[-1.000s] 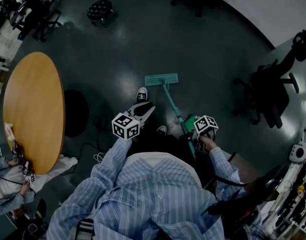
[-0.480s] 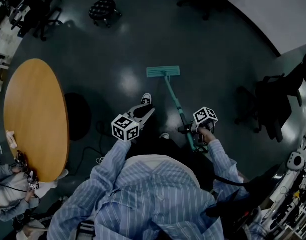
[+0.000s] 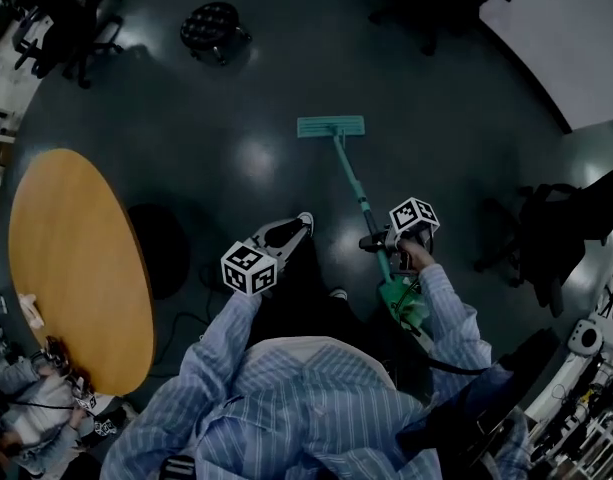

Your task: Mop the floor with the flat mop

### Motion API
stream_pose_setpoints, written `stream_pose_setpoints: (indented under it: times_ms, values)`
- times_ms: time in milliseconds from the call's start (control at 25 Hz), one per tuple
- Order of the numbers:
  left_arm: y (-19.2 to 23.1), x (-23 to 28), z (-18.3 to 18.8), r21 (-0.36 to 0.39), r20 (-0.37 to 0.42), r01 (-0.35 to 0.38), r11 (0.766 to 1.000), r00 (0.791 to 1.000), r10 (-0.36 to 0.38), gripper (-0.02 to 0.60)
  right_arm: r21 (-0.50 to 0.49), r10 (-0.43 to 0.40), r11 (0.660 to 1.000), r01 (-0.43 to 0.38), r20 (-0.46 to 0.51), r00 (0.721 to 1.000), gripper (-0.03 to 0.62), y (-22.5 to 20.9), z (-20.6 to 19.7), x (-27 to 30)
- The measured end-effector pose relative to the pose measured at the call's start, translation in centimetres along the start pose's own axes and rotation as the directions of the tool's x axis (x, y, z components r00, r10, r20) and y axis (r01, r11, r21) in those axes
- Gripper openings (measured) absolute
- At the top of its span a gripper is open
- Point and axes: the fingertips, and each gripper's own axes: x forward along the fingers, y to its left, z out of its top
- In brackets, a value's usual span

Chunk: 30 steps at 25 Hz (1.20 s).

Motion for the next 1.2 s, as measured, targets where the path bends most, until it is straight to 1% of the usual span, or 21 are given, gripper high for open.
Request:
stream_pose_setpoints:
  times_ms: [360,440,560,720,840,960,1080,1200]
  values:
    - [8.7,3.4,7.7,0.006,0.022,0.003,1.0,1.0,-0.003,0.069,-0.006,-0.011,1.0,0.012,0.037,0.999,0.097,8.2,16.6,-0.8]
    - [10.5,3.9,8.9,0.006,0.03,-0.004,1.0,1.0,0.004,0.069,-0.013,-0.017,1.0,0.018,0.045,0.999,0.097,9.9,20.4,-0.6]
    - [12.9,3.9,9.8,-0.007,0.036,-0.017,1.0,0.999,0.017,0.069,-0.024,-0.039,0.999,0.04,0.049,0.998,0.097,11.7,25.3,-0.1]
    - [15.3,3.2,9.9,-0.057,0.056,-0.043,0.997,0.997,0.046,0.069,-0.025,-0.071,0.997,0.073,0.063,0.995,0.095,14.0,31.3,0.1]
    - [17.1,3.6,9.1,-0.09,0.057,-0.068,0.994,0.996,0.073,0.069,0.005,-0.069,0.998,0.069,0.103,0.992,0.083,15.3,36.7,-0.1]
    - [18.0,3.8,7.5,-0.121,0.039,-0.085,0.989,0.995,0.09,0.069,0.051,-0.064,0.997,0.057,0.152,0.986,0.069,16.0,41.4,-0.6]
    - [18.5,2.8,6.1,-0.151,0.022,-0.106,0.983,0.994,0.11,0.069,0.085,-0.061,0.995,0.047,0.171,0.983,0.063,17.6,43.6,-0.5]
    - [18.7,1.8,5.5,-0.163,0.018,-0.124,0.979,0.991,0.129,0.069,0.09,-0.062,0.995,0.046,0.184,0.981,0.061,18.8,44.1,-0.3]
